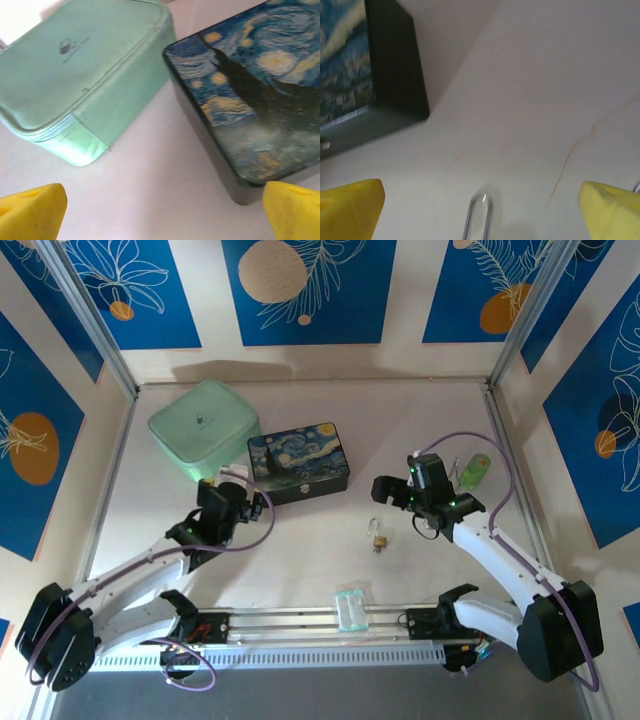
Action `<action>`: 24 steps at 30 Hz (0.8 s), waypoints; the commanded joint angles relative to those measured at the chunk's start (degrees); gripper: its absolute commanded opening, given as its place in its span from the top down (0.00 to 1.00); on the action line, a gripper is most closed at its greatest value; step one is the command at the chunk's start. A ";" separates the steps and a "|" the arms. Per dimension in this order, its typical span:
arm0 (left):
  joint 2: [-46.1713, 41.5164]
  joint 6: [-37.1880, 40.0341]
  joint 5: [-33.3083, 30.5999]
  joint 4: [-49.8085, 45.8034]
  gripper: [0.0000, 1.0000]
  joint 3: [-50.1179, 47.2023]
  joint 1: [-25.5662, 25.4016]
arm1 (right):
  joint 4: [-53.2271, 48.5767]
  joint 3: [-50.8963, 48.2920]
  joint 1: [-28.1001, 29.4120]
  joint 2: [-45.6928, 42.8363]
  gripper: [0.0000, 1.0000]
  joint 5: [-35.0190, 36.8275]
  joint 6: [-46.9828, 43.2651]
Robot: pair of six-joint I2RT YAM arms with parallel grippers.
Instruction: Unlock the padlock with the key
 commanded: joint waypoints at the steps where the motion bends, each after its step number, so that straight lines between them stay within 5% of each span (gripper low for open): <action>1: 0.16 8.77 -3.03 12.21 0.01 -2.94 2.87 | 16.11 -2.73 -1.44 1.07 0.01 9.90 -14.64; 5: 7.38 16.22 -3.37 28.47 0.00 -7.06 8.99 | 32.92 -8.74 -6.26 6.50 0.01 9.48 -26.40; 11: 19.35 11.25 7.22 48.35 0.00 -10.98 20.59 | 56.62 -17.66 -16.30 13.53 0.01 0.50 -21.11; 15: 26.04 14.69 10.47 57.28 0.00 -10.46 23.76 | 60.67 -17.75 -19.66 15.96 0.01 -4.12 -21.53; 20: 33.60 9.27 18.47 67.87 0.00 -13.41 29.60 | 71.32 -19.40 -20.47 24.14 0.01 -6.23 -21.65; 22: 32.49 8.93 18.99 63.21 0.00 -11.92 29.64 | 73.06 -18.25 -20.04 26.96 0.01 -6.10 -22.11; 24: 33.15 10.13 21.25 59.34 0.00 -9.12 29.81 | 63.63 -14.22 -20.08 26.31 0.01 -8.33 -23.20</action>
